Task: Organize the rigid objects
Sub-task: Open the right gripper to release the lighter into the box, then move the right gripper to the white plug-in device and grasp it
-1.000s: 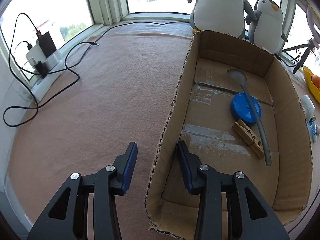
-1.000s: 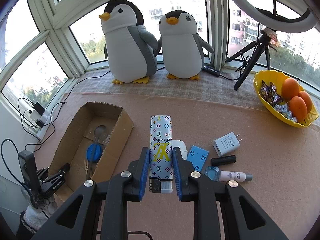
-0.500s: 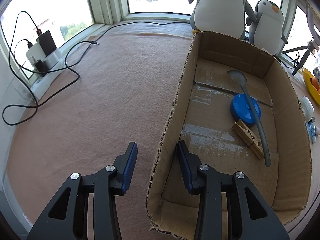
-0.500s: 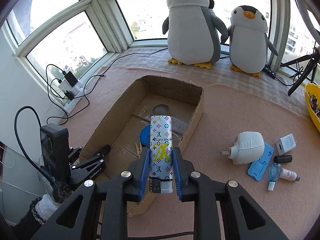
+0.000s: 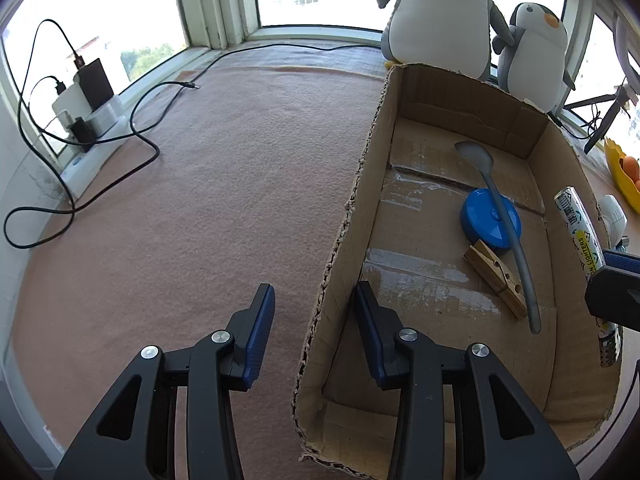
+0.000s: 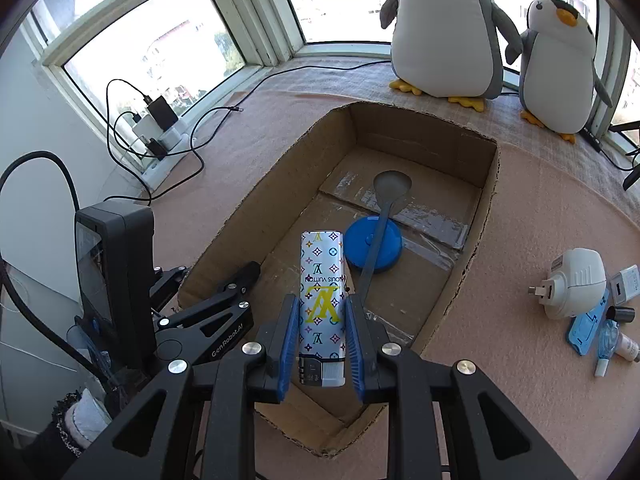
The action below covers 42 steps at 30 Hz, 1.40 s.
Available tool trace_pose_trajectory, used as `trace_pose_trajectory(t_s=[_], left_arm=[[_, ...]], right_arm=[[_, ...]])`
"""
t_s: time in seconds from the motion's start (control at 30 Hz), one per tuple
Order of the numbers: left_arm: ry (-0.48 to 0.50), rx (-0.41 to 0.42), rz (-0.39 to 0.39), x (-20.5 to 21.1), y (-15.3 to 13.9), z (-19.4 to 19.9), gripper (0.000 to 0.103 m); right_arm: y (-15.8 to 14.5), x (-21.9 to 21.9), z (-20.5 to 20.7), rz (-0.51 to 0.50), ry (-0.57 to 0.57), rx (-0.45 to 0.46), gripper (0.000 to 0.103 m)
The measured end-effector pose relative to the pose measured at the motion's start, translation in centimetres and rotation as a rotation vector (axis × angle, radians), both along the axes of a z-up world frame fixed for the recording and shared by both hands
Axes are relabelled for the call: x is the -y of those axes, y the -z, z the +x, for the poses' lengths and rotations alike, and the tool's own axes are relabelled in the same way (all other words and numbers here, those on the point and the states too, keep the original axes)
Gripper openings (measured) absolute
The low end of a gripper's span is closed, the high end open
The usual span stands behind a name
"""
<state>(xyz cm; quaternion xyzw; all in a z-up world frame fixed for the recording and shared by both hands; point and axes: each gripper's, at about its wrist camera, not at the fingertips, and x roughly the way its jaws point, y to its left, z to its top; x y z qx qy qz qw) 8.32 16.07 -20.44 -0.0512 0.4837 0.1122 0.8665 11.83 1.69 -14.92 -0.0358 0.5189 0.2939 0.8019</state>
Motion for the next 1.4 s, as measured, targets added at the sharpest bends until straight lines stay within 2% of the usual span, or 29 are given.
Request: trace_pose_trajectory(t_s=[0.17, 0.3, 0.67, 0.83, 1.03, 1.23, 1.4], left_arm=[[0.000, 0.001, 0.001, 0.0, 0.0, -0.1, 0.039], [0.001, 0.001, 0.004, 0.1, 0.0, -0.1, 0.039], [0.002, 0.001, 0.006, 0.0, 0.0, -0.1, 0.039], [0.000, 0.002, 0.005, 0.0, 0.0, -0.1, 0.039], [0.001, 0.002, 0.005, 0.0, 0.0, -0.1, 0.039], [0.001, 0.002, 0.005, 0.0, 0.0, -0.1, 0.039], [0.001, 0.002, 0.005, 0.0, 0.0, -0.1, 0.039]], right_arm=[[0.0, 0.0, 0.0, 0.003, -0.001, 0.001, 0.023], [-0.4, 0.0, -0.1, 0.009, -0.001, 0.016, 0.038], [-1.3, 1.7, 0.0, 0.031, 0.024, 0.029, 0.039], [-2.2, 4.9, 0.7, 0.040, 0.095, 0.058, 0.042], [-2.8, 11.1, 4.0, 0.020, 0.247, 0.064, 0.042], [-1.6, 16.0, 7.3, -0.029, 0.353, 0.019, 0.042], [-0.2, 18.1, 9.5, -0.037, 0.415, -0.036, 0.048]])
